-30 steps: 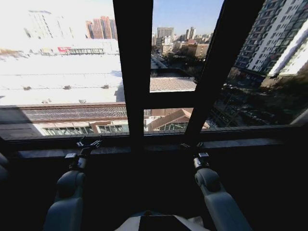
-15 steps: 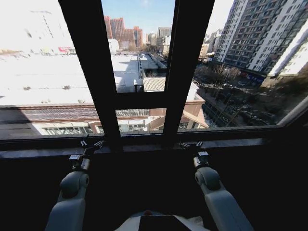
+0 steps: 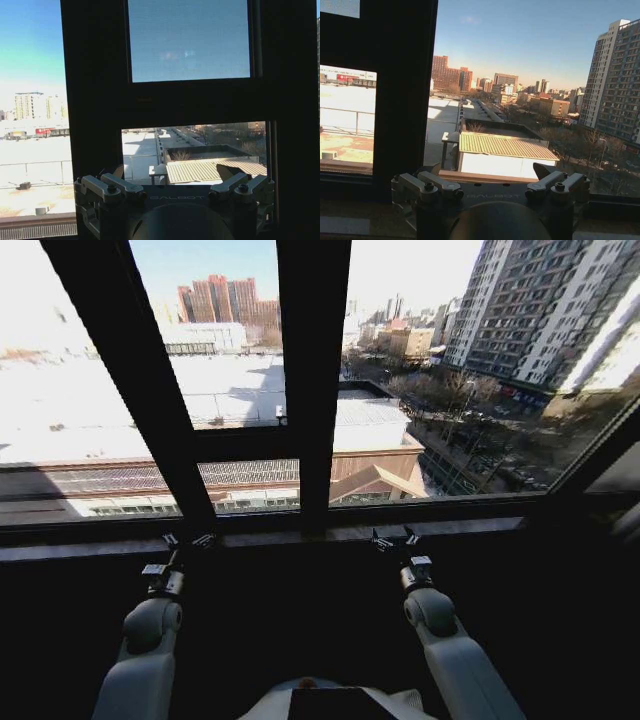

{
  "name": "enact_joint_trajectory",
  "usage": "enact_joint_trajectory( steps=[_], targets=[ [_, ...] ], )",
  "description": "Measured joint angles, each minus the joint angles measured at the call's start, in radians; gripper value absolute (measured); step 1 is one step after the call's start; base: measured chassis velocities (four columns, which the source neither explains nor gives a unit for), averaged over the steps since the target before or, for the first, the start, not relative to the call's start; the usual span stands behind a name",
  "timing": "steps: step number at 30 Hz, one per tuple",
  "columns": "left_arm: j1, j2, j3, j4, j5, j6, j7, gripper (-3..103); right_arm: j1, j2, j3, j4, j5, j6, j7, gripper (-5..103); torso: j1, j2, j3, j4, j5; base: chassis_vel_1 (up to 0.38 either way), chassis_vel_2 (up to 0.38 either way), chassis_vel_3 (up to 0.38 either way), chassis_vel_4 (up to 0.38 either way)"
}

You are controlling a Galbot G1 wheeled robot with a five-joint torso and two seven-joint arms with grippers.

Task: Open the curtains by pulling them apart, changing their state from closed to fully open.

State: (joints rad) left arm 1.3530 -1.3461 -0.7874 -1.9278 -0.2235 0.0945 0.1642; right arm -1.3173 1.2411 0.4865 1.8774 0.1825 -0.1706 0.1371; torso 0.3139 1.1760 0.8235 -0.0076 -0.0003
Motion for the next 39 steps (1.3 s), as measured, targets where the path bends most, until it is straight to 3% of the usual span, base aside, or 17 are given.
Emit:
enact_joint_trajectory(
  steps=[12, 29, 39],
  targets=[
    [0.014, -0.001, -0.028, 0.008, -0.004, -0.019, 0.007, 100, -0.011, 0.001, 0.004, 0.008, 0.004, 0.0, 0.003, 100, 0.0, 0.0, 0.0, 0.0002, 0.0003, 0.31, -0.269, -0.328, 0.276],
    [0.029, -0.013, -0.025, -0.01, -0.002, -0.041, 0.015, 100, -0.04, -0.005, 0.03, 0.03, 0.001, 0.027, 0.003, 100, 0.001, -0.001, 0.001, -0.0001, 0.0005, 0.102, -0.278, -0.114, 0.286],
    [0.027, -0.01, -0.029, -0.016, -0.005, -0.043, 0.015, 100, -0.04, -0.004, 0.033, 0.021, -0.001, 0.042, 0.001, 100, 0.0, 0.0, 0.0, 0.0, 0.0007, 0.273, -0.35, -0.283, 0.352]
  ],
)
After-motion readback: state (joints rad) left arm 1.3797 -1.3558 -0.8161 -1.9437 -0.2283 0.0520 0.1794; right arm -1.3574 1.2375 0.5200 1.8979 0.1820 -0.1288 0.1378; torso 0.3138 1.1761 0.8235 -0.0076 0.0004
